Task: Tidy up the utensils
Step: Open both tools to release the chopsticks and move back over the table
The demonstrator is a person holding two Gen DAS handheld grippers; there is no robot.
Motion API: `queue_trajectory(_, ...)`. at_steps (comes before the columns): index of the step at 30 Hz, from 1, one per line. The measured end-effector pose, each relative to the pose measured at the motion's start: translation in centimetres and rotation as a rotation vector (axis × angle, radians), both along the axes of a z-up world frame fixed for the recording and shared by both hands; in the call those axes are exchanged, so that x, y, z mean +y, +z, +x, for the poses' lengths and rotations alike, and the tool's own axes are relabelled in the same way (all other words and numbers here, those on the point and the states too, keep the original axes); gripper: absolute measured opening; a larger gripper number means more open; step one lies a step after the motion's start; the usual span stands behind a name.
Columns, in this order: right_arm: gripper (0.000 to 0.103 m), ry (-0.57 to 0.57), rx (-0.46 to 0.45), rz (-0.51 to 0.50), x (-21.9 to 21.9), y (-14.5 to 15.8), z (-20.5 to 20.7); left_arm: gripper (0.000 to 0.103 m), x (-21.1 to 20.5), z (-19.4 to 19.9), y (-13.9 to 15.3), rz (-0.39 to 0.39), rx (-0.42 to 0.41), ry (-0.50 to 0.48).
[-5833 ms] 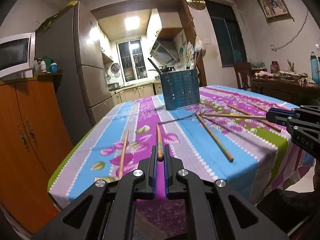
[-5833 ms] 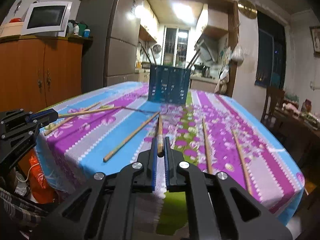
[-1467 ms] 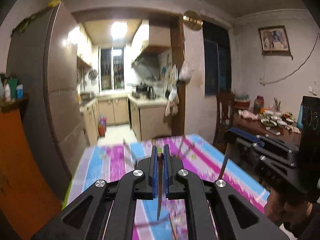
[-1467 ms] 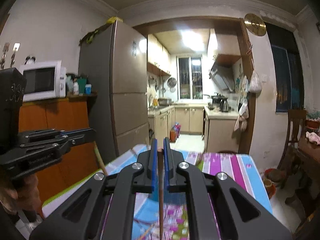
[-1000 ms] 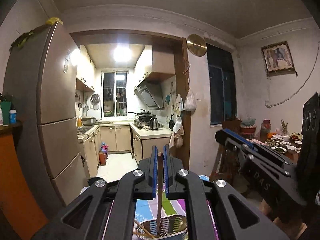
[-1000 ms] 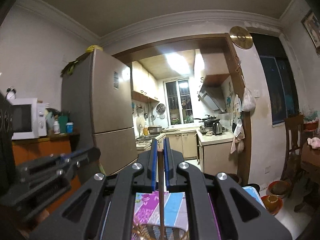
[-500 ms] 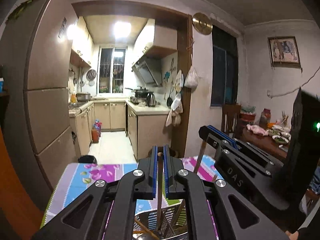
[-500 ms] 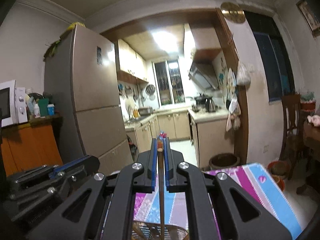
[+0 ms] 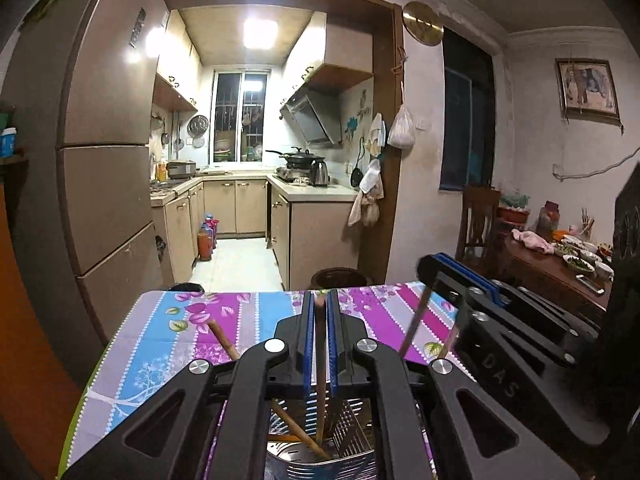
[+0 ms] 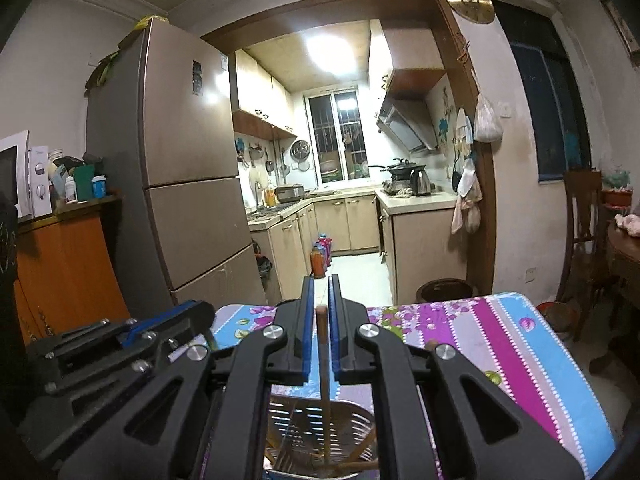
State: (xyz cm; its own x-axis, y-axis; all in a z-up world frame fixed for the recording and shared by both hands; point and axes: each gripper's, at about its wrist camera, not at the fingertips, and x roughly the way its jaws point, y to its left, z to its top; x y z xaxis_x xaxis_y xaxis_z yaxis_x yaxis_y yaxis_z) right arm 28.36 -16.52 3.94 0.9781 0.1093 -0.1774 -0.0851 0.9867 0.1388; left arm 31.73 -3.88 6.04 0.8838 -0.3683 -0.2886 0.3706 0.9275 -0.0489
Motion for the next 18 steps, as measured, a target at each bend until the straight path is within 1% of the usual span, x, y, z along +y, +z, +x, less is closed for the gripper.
queue_trajectory(4, 0.006, -0.005, -0.051, 0.021, -1.2, 2.2, -2.4, 0.007, 2.0, -2.2, 3.0, -0.046, -0.066, 0.025)
queue_trajectory(6, 0.006, -0.010, -0.082, 0.022, -2.0, 3.5, -3.9, 0.007, 3.7, -4.2, 4.8, -0.073, -0.121, 0.047)
queue_trajectory(9, 0.006, -0.010, -0.123, 0.025, -3.6, 5.1, -7.0, 0.008, 6.6, -8.4, 7.0, -0.083, -0.212, 0.086)
queue_trajectory(10, 0.006, -0.010, -0.133, 0.030, -4.3, 5.6, -8.6, 0.012, 7.8, -10.0, 7.5, -0.085, -0.239, 0.102)
queue_trajectory(11, 0.006, -0.012, -0.137, 0.031, -5.0, 5.9, -9.8, 0.019, 8.7, -11.3, 7.8, -0.084, -0.256, 0.112)
queue_trajectory(12, 0.007, -0.014, -0.140, 0.031, -5.5, 6.1, -11.1, 0.022, 9.7, -12.7, 8.1, -0.080, -0.272, 0.119)
queue_trajectory(13, 0.012, -0.014, -0.145, 0.031, -6.3, 6.2, -13.0, 0.026, 11.1, -14.6, 8.2, -0.068, -0.296, 0.134)
queue_trajectory(14, 0.016, -0.015, -0.149, 0.027, -7.1, 6.1, -14.9, 0.026, 12.0, -15.8, 8.2, -0.052, -0.310, 0.146)
queue_trajectory(15, 0.023, -0.020, -0.151, 0.020, -7.5, 6.1, -16.2, 0.026, 12.9, -17.1, 7.9, -0.029, -0.320, 0.159)
queue_trajectory(17, 0.025, -0.050, -0.153, -0.018, -8.8, 5.3, -20.3, 0.027, 14.8, -19.4, 6.9, 0.022, -0.321, 0.192)
queue_trajectory(18, 0.025, -0.064, -0.149, -0.033, -9.2, 5.1, -21.2, 0.027, 15.8, -20.2, 6.2, 0.041, -0.307, 0.211)
